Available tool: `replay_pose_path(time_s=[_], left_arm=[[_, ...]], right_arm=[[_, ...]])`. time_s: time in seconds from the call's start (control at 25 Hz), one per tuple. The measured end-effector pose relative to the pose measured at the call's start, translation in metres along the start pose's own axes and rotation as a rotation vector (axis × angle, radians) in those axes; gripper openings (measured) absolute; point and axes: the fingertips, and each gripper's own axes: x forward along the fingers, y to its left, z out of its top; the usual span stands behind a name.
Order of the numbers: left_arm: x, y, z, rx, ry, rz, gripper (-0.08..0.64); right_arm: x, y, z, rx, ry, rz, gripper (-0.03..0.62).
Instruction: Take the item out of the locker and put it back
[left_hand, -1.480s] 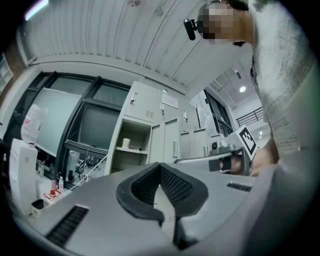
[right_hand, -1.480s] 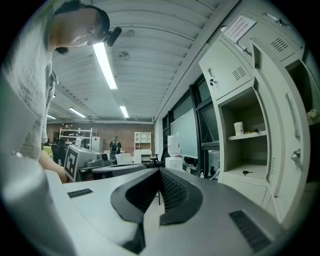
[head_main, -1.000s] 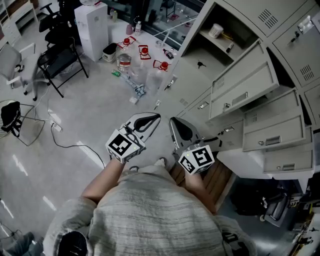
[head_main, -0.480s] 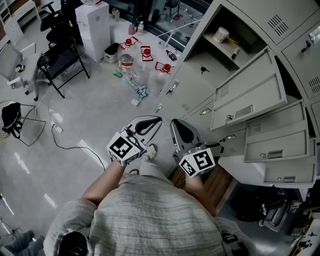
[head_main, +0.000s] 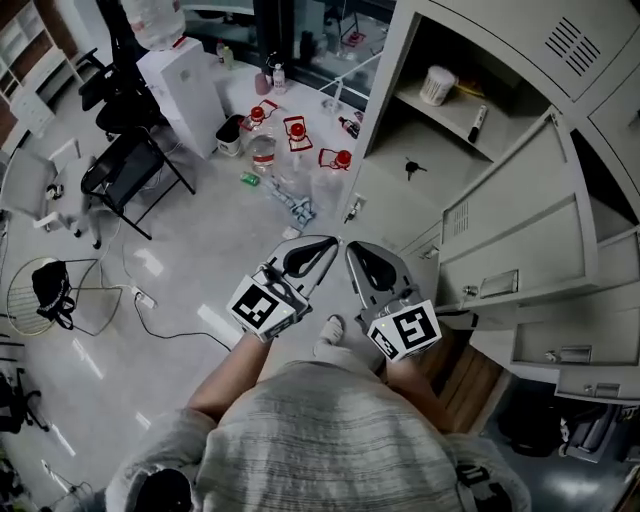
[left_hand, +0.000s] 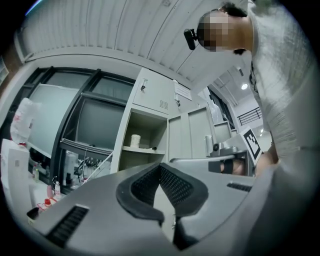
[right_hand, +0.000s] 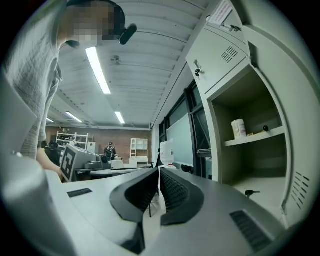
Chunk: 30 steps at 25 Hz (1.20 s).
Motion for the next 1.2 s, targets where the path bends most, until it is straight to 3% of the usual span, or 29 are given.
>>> replay_pose_path(time_s=[0.2,0.52,1.2], left_arm=[[0.048,0.022,0.014,0.018,-0.034,-0.013,0.006],[0.095,0.032,0.011,0.044,-0.011,-0.07,0.006],[0.12,0.067,0.017,0.035,0.014,-0.224,0.006]], right_arm=[[0.02,-0.044,0.012,0.0,-0.021,-0.001,0.026],[0.033,-0.092,0.021,-0.005,-0.049,-0.041,0.026],[0.055,-0.153,0.046,-0.044,-0.05,-0.289,0.028]])
